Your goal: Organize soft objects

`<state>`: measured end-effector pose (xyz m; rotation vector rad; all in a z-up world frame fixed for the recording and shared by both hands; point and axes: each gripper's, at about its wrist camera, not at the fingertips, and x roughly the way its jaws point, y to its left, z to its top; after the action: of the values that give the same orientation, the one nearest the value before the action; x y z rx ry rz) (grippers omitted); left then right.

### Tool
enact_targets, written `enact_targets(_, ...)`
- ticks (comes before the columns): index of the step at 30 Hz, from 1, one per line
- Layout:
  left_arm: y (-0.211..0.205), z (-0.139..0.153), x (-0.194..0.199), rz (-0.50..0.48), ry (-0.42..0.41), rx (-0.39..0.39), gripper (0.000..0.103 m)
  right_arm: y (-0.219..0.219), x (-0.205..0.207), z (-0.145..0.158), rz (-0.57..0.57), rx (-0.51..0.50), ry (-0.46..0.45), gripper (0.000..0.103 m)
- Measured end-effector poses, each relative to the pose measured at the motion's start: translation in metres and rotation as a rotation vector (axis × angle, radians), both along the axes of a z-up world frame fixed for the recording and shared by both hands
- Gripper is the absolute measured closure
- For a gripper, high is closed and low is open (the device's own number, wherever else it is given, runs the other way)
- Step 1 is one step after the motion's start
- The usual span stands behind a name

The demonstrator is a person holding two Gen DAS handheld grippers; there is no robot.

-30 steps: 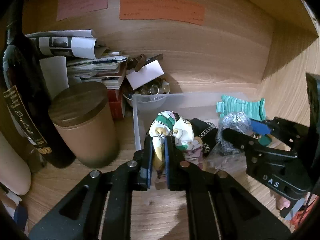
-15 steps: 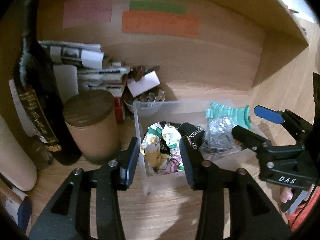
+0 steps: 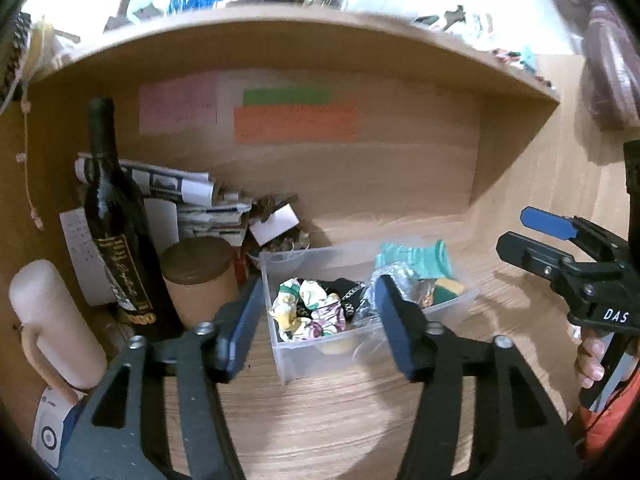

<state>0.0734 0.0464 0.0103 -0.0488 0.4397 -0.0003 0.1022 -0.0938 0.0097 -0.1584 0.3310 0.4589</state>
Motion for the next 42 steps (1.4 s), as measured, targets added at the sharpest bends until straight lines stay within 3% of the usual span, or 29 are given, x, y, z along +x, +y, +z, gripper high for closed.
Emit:
enact_targets(2,-0.004,0.002,-0.008,-0.002,-0.019,0.005,0.034,-0.004,-0.007,0.001,0.002,0.014,-0.006,0.018)
enact_targets(6,-0.008,0.004,-0.019,-0.007,-0.04,-0.016,0.021,-0.011,-0.021,0.0,0.006,0.057,-0.012,0.004)
enact_targets(11,-0.008,0.006,-0.031,0.008,-0.08,-0.023,0.004,-0.016,-0.036,-0.002,-0.029,0.056,-0.049,0.0)
enact_targets(42,-0.017,0.004,-0.04,0.015,-0.12,0.005,0.0,-0.016,-0.049,-0.005,-0.039,0.081,-0.068,0.0)
